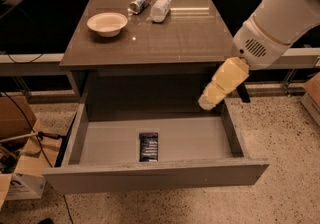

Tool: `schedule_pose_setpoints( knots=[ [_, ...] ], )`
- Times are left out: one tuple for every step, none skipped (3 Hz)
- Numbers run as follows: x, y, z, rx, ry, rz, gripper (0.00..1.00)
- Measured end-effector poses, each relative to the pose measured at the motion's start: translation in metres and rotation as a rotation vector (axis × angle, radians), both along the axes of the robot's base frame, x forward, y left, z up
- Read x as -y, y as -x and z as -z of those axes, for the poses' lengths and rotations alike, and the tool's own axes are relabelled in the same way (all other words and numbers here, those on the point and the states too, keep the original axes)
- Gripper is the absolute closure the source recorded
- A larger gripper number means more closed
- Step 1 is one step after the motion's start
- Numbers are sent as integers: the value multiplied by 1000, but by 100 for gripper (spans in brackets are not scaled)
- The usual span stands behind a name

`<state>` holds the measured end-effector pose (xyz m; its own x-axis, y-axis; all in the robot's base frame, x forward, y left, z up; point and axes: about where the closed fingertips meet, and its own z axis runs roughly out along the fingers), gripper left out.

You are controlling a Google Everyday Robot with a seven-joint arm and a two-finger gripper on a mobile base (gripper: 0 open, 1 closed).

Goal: Pick rxbar blueberry from top drawer and place on counter

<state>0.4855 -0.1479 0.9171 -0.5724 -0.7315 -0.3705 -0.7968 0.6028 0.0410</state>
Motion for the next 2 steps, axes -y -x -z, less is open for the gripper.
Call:
schedule_pose_setpoints(
  knots=[
    [-28,-15,29,-62,-62,42,0],
    [-28,-15,29,-62,-63,42,0]
  ],
)
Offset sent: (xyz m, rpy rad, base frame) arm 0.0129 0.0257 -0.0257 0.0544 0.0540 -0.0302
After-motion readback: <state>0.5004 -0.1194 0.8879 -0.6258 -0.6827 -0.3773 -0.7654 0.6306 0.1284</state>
